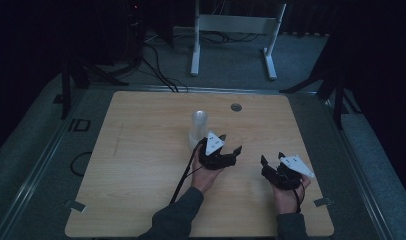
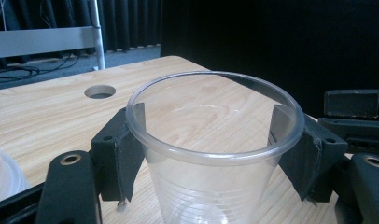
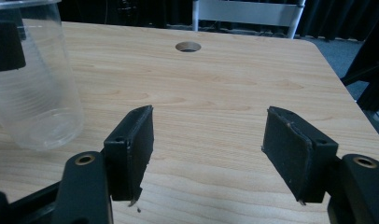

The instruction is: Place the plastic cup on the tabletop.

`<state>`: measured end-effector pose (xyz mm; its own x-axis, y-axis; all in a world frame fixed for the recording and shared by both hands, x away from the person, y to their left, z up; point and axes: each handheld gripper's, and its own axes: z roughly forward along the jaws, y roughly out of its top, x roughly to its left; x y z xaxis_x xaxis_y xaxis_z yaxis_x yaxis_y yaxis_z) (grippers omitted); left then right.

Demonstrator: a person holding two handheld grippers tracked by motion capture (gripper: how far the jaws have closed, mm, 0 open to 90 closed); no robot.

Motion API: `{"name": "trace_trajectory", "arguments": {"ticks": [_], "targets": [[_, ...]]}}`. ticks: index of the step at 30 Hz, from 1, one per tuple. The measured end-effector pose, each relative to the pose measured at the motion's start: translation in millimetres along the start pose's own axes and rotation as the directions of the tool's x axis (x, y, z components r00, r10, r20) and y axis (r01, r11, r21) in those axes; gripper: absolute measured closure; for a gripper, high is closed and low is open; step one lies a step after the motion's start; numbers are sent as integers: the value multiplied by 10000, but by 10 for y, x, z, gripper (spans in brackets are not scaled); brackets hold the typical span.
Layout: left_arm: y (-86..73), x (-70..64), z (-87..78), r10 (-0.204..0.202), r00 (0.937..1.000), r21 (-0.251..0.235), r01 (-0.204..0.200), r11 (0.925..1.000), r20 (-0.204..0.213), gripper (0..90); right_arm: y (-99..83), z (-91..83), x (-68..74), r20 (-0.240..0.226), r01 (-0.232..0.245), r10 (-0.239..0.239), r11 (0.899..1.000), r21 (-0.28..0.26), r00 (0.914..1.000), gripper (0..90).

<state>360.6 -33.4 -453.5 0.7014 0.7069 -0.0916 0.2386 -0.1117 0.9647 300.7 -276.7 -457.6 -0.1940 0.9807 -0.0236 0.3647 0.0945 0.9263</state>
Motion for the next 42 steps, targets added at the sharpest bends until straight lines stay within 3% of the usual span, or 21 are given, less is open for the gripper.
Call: {"name": "trace_trajectory", "arguments": {"ticks": [42], "targets": [[-236,70,83,-83,9998,818,100,9966,-205,280,2,-6,-14,15,-35,35,10000,-23,10000,331]]}}
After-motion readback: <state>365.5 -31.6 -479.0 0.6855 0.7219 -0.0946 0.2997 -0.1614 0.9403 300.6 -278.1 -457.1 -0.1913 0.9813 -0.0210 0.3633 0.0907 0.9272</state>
